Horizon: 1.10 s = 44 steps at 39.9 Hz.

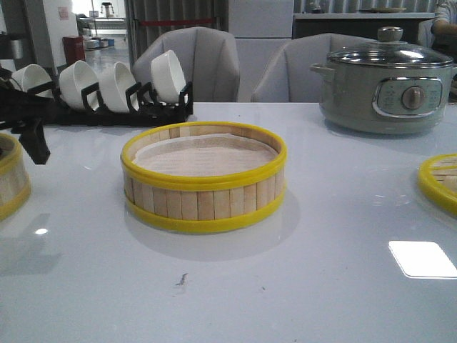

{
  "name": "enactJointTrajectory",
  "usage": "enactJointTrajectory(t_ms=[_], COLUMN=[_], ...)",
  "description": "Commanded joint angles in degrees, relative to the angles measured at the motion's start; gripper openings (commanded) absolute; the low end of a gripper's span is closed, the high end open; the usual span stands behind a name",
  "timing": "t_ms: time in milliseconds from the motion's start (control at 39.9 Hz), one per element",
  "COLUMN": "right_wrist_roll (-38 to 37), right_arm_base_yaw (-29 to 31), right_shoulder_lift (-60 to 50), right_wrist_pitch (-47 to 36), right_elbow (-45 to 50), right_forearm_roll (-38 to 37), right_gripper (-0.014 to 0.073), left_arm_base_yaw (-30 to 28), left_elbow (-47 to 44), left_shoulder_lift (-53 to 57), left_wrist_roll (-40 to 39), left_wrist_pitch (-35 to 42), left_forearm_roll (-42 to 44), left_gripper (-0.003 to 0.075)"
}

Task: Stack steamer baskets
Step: 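Lower the left gripper and grasp the rim of the nearby steamer basket, then lift the basket with the left gripper and lower it onto the center basket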

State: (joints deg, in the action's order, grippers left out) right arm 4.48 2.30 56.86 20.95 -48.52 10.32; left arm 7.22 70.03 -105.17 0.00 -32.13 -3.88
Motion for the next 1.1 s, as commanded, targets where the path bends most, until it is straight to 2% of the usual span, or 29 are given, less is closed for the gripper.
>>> enactJointTrajectory(t_ms=[0,225,301,376,426,501,576,651,826,952,1077], right_wrist_roll=[0.7,0.7,0.7,0.7,0.7,0.7,0.7,0.7,0.7,0.7,0.7], right_arm_base_yaw=[0.0,0.0,0.0,0.0,0.0,0.0,0.0,0.0,0.0,0.0,0.0], right_shoulder_lift=[-0.6,-0.6,-0.6,-0.6,-0.6,-0.6,-0.6,-0.6,-0.6,-0.6,-0.6], right_wrist_pitch=[-3.9,-3.9,-3.9,-3.9,-3.9,-3.9,-3.9,-3.9,-3.9,-3.9,-3.9], right_elbow=[-2.4,-2.4,-2.4,-2.4,-2.4,-2.4,-2.4,-2.4,-2.4,-2.4,-2.4], right_forearm_roll=[0.4,0.4,0.4,0.4,0.4,0.4,0.4,0.4,0.4,0.4,0.5], right_gripper=[0.0465,0.0465,0.0465,0.0465,0.0465,0.0465,0.0465,0.0465,0.0465,0.0465,0.0465], left_arm_base_yaw=[0.5,0.5,0.5,0.5,0.5,0.5,0.7,0.7,1.8,4.7,10.1], left_elbow=[1.7,1.7,1.7,1.7,1.7,1.7,1.7,2.6,9.0,16.3,23.4], left_shoulder_lift=[1.5,0.7,0.7,0.7,0.7,0.7,0.7,0.7,1.0,1.0,1.0], left_wrist_roll=[-0.6,-1.1,-1.1,-1.1,-1.1,-1.1,-1.1,-1.1,-1.1,-1.1,-1.1], left_wrist_pitch=[2.8,2.8,2.5,2.2,2.1,2.1,2.1,0.9,-5.2,-10.4,-13.7], left_forearm_roll=[-0.5,-0.6,-0.6,-0.6,-0.6,-0.6,-0.6,-0.6,-0.6,-0.9,-1.4], left_gripper=[0.0494,0.0494,0.0472,0.0378,0.0275,0.0077,0.0111,0.0087,0.0087,0.0087,0.0087])
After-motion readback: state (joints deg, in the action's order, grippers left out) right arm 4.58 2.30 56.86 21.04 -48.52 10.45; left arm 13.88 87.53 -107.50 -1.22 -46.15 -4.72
